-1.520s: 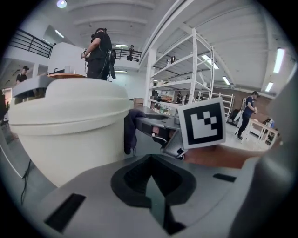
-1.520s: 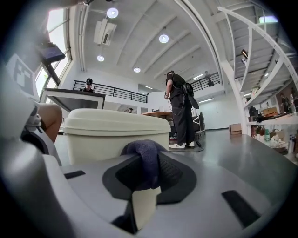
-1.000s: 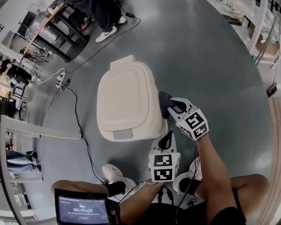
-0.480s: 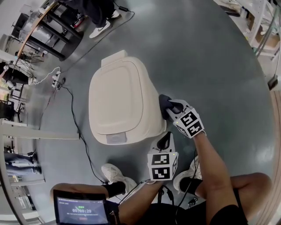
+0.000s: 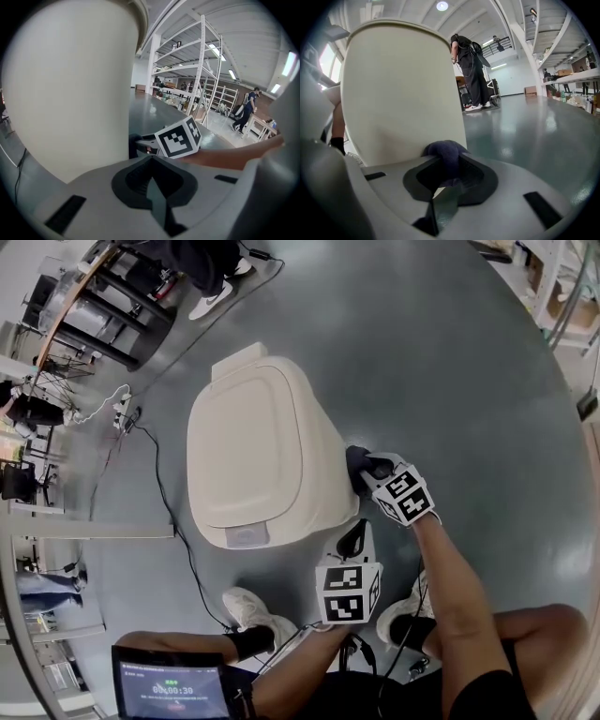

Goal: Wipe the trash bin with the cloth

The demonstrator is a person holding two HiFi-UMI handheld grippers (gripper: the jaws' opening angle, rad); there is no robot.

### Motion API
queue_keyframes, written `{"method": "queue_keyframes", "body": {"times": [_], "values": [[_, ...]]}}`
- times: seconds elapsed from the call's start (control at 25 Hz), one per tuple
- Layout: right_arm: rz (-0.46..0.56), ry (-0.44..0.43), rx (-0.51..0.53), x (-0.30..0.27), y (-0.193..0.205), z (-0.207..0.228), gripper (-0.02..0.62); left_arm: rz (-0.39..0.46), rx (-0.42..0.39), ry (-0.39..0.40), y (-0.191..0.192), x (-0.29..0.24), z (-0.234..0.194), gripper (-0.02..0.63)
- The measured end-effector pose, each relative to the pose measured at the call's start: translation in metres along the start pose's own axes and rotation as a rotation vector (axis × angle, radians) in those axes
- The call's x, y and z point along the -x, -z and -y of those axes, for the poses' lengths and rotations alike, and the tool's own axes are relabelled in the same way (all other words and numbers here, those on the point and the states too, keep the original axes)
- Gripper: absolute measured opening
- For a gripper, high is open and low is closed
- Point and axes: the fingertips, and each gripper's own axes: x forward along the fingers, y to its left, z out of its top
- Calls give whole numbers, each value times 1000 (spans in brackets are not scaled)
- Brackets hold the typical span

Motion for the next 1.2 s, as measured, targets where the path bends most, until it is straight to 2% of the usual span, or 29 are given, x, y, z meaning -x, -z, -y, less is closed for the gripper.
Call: {"method": "queue_keyframes", "body": {"times": [0.08, 0.2, 0.56, 0.68, 0.76, 0.84, 1.04, 1.2], "values": [[-10, 12, -19, -3, -4, 3, 66, 9, 7, -6, -3, -1, -5, -3], [52, 28, -15, 7, -33, 5, 66, 27, 6, -14, -12, 4, -7, -3], [356, 35, 107, 60, -173, 9, 66, 116, -26, 26, -59, 24, 18, -3], [396, 17, 168, 67, -202, -2, 66, 151, -36, 25, -76, 28, 21, -3], [389, 11, 190, 66, -206, -5, 66, 167, -44, 27, -83, 30, 22, -3], [384, -1, 170, 64, -201, -3, 66, 170, -50, 27, -84, 30, 24, -3], [337, -14, 132, 53, -178, 1, 66, 138, -47, 29, -72, 24, 24, -3], [299, -11, 100, 44, -159, 4, 66, 103, -7, 42, -60, 20, 25, -3]]}}
